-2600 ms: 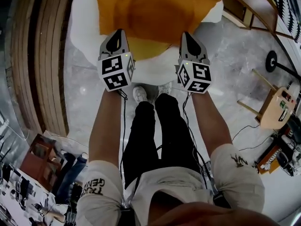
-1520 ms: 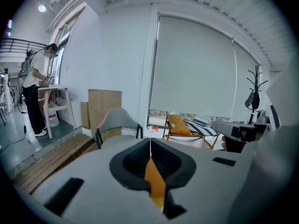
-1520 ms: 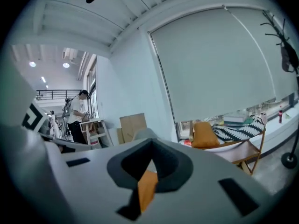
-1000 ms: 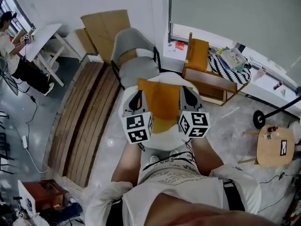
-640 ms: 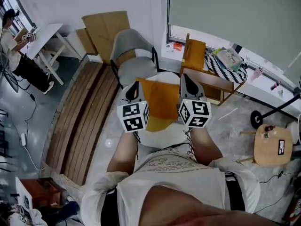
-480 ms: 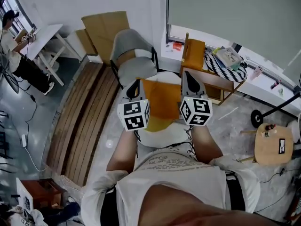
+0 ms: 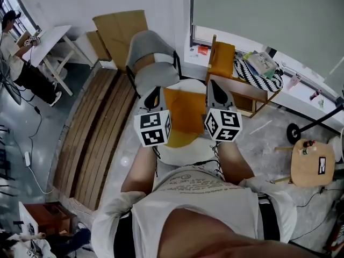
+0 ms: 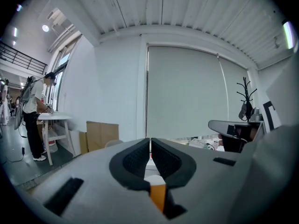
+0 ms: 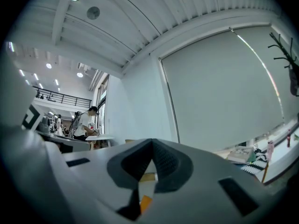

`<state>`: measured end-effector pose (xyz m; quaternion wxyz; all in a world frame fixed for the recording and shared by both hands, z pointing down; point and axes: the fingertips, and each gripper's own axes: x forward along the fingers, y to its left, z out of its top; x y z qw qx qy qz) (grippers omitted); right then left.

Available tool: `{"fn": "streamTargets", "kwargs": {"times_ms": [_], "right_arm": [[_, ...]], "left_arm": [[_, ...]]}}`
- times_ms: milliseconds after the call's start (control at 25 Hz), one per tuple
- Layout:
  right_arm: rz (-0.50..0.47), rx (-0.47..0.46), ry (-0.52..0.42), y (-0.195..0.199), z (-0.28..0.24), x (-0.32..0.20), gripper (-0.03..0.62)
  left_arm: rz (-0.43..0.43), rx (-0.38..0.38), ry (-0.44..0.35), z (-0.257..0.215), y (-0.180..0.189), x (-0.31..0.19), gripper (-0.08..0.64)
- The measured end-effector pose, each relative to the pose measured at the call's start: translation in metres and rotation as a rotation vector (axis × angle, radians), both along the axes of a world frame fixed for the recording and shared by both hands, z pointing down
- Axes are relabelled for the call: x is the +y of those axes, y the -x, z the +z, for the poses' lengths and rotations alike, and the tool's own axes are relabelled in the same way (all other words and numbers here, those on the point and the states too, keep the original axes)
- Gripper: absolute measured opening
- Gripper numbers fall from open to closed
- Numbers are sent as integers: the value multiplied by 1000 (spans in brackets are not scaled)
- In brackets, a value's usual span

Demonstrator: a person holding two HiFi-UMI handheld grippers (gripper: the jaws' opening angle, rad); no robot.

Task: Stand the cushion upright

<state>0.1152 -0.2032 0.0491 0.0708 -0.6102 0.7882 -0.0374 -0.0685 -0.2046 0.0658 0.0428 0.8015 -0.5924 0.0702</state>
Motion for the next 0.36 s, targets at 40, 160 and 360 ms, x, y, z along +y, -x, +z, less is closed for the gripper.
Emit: {"fn": "streamTargets", "kwargs": {"times_ms": [40,160,360], "right_arm": [[-1,-1,-1,1,0,0,26],[-5,-1,0,2,-1,-1,26],[-11,5,-3,4,-2,-6,26]], "left_arm": [[1,1,4,1,0,0,28],[-2,3,10,2,1,-1,28],[-13,10,2,-1,6,-5,28]]}}
